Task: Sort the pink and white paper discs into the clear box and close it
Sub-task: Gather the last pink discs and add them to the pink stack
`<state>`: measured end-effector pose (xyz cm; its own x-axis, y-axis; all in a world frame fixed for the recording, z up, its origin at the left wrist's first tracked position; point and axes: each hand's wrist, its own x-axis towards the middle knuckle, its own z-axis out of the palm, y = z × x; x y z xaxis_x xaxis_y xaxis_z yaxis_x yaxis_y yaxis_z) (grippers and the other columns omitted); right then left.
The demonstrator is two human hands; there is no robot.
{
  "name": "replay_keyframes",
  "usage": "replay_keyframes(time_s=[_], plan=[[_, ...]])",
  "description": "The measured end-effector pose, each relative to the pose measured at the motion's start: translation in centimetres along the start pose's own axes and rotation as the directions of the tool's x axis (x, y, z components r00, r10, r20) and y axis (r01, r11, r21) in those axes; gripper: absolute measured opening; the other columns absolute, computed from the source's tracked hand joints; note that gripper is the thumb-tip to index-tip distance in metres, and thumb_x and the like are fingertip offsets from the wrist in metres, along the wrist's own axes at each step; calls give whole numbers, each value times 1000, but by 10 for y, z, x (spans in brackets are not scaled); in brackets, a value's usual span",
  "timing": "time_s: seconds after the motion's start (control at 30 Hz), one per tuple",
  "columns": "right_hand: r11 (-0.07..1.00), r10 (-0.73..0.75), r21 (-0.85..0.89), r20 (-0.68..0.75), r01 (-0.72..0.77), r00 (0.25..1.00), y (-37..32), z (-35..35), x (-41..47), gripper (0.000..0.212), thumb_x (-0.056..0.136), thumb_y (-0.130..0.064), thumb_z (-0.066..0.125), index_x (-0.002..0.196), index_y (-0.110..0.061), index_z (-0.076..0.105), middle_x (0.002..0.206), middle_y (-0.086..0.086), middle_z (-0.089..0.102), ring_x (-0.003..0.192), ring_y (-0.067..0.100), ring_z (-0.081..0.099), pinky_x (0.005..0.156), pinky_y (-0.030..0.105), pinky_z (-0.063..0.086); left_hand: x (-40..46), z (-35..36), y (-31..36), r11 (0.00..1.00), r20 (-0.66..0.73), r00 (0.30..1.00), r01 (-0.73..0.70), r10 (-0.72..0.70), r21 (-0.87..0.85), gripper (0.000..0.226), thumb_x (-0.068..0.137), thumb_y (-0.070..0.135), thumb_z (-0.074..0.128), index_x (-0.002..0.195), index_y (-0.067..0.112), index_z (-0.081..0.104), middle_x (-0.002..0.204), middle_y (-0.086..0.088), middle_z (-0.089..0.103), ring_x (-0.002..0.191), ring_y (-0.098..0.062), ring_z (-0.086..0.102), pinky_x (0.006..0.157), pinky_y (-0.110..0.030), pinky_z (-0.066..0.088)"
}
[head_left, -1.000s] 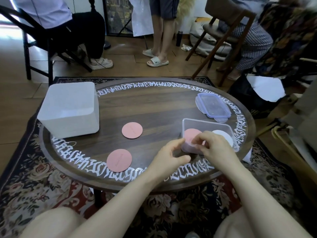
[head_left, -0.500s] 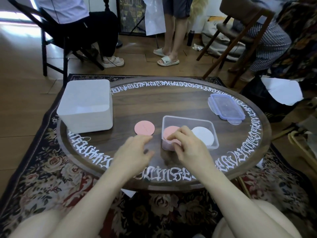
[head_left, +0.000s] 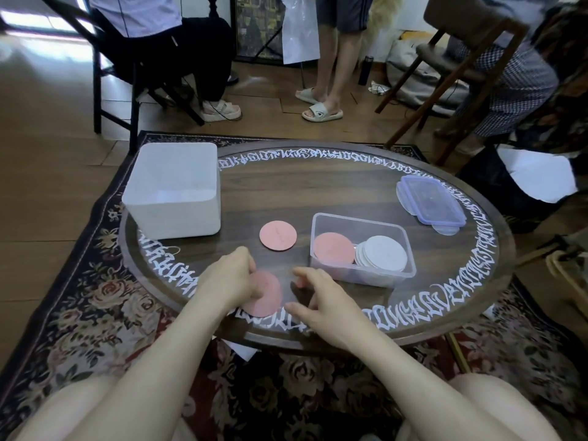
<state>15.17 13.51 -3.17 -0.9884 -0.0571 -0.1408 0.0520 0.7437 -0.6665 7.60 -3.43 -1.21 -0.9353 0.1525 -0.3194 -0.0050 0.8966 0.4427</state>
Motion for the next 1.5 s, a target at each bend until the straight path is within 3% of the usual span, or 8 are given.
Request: replay_keyframes(time_s=[0.17, 0.3, 0.4, 0.47, 0.57, 0.9, 1.27, 1.5], plan=[[951, 82, 297, 20, -85, 996, 0, -3, 1, 31, 81, -36, 71, 107, -28, 56, 91, -7, 65, 61, 3, 55, 55, 21, 41, -3, -3, 7, 820, 34, 985, -123, 171, -559, 22, 75, 8, 77, 76, 18, 57, 61, 4, 57, 51, -8, 51, 53, -25, 40], [882, 113, 463, -39, -82, 993, 1, -10, -3, 19, 86, -18, 67, 102, -9, 62, 62, -2, 62, 41, 9, 51, 41, 19, 36, 1, -2, 20, 697, 42, 984, -90, 171, -711, 11, 85, 12, 67, 79, 11, 58, 60, 0, 61, 38, -7, 49, 43, -23, 37], [875, 158, 471, -64, -110, 985, 7, -17, -4, 14, 89, -13, 61, 103, -17, 63, 51, -4, 58, 39, 7, 48, 43, 18, 37, 24, 3, 24, 850, -216, 970, -208, 114, -484, 12, 86, 24, 64, 96, 17, 62, 92, 0, 69, 81, -14, 64, 73, -36, 49], [880, 168, 462, -80, -112, 983, 13, -19, -4, 15, 90, -13, 60, 103, -18, 64, 59, 0, 61, 43, 9, 50, 49, 22, 40, 37, 10, 22, 966, -320, 934, -212, 157, -146, 39, 85, 33, 62, 121, 21, 56, 122, -2, 59, 115, -22, 51, 95, -38, 41], [896, 167, 431, -108, -105, 980, 17, -18, -4, 14, 88, -13, 61, 99, -22, 66, 75, 3, 67, 52, 10, 54, 56, 29, 46, 53, 22, 22, 971, -278, 932, -240, 233, 9, 69, 86, 38, 60, 144, 18, 31, 148, -3, 37, 139, -23, 26, 109, -39, 26], [891, 200, 444, -190, -98, 961, 26, -32, 12, 9, 89, -15, 61, 93, -22, 64, 59, -11, 57, 49, 0, 51, 53, 14, 37, 65, 20, 39, 926, -153, 936, -272, 318, 260, 82, 78, 44, 67, 146, 24, 25, 139, -3, 43, 129, -26, 34, 102, -38, 29], [833, 236, 522, -33, -184, 971, 26, -37, 11, 12, 92, -19, 59, 103, -17, 65, 54, 3, 57, 44, 9, 47, 46, 19, 35, 30, 3, 19, 946, -238, 954, -237, 183, -222, 76, 70, 39, 73, 138, 29, 41, 120, 2, 46, 112, -17, 49, 95, -39, 45], [681, 148, 706, 129, -196, 981, 6, -31, 1, 23, 91, -17, 61, 109, -4, 60, 79, 11, 68, 55, 14, 57, 46, 21, 42, -2, 0, 36, 506, 254, 965, 190, 60, -841, 42, 74, 32, 77, 106, 6, 66, 98, -15, 69, 88, -26, 67, 72, -39, 57]])
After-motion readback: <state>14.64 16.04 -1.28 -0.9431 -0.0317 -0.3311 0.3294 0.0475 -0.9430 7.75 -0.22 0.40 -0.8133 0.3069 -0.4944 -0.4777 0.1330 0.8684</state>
